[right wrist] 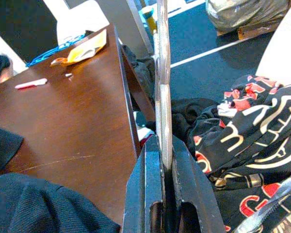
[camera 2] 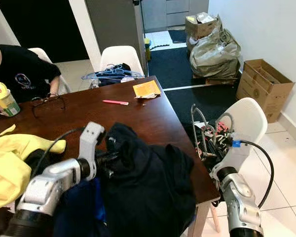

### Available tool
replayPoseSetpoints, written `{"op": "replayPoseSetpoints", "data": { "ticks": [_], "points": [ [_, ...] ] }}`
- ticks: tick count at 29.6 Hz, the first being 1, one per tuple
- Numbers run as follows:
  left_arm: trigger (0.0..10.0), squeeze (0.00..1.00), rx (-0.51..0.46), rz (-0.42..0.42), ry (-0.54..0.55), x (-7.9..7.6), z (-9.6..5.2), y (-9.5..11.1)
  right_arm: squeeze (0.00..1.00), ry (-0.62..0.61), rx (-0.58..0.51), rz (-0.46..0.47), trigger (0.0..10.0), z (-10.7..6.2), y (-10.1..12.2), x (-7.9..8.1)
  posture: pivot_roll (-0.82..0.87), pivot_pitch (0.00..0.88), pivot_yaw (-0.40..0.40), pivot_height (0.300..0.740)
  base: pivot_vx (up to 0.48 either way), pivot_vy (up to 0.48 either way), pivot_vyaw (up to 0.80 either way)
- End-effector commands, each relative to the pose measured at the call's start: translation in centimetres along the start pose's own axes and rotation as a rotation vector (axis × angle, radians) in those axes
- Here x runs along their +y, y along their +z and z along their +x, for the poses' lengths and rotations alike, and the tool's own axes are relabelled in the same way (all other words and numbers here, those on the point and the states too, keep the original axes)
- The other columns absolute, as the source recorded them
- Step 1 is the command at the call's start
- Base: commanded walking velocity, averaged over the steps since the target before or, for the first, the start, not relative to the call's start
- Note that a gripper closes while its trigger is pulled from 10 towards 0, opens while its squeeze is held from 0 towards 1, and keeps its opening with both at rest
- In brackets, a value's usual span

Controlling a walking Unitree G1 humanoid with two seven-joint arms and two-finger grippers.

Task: Hang hanger

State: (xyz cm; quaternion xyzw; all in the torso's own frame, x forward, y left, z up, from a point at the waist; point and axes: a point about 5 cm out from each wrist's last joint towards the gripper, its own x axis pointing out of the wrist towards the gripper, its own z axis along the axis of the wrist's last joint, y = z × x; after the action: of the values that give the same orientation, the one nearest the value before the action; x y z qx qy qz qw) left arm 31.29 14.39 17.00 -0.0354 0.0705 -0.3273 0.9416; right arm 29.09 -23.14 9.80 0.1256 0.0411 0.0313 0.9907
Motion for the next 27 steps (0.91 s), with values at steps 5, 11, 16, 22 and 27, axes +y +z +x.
{"op": "replayPoseSetpoints", "data": {
  "ticks": [5, 11, 16, 22, 27],
  "points": [
    [0.0, 0.0, -0.509, 0.212, 0.132, 3.4, -4.8, 15.2, 0.0, 0.021, -0.002, 0.021, 10.0, 0.1, -0.4, 0.9, 0.01, 0.033, 0.098, 0.74, 0.0, 0.0, 0.0],
    [0.0, 0.0, -0.839, 0.399, 0.296, 4.1, -12.0, 25.3, 0.0, 0.019, -0.001, 0.026, 10.0, 0.2, -0.6, 0.9, 0.02, 0.023, 0.099, 0.74, 0.0, 0.0, 0.0],
    [0.0, 0.0, -1.062, 0.728, 0.689, 1.5, -23.0, 32.7, 0.0, 0.019, 0.0, 0.037, 10.0, 0.1, -0.8, 0.9, 0.04, 0.015, 0.096, 0.74, 0.0, 0.0, 0.0],
    [0.0, 0.0, -0.942, 0.914, 0.911, 1.2, -24.4, 31.4, 0.0, 0.024, 0.006, 0.039, 10.0, 0.3, -0.8, 0.9, 0.05, 0.012, 0.075, 0.74, 0.0, 0.0, 0.0],
    [0.0, 0.0, -0.86, 0.987, 1.177, 2.0, -26.6, 29.9, 0.0, 0.039, 0.018, 0.042, 10.0, 0.6, -0.8, 0.9, 0.07, 0.012, 0.055, 0.74, 0.0, 0.0, 0.0]
  ]
}}
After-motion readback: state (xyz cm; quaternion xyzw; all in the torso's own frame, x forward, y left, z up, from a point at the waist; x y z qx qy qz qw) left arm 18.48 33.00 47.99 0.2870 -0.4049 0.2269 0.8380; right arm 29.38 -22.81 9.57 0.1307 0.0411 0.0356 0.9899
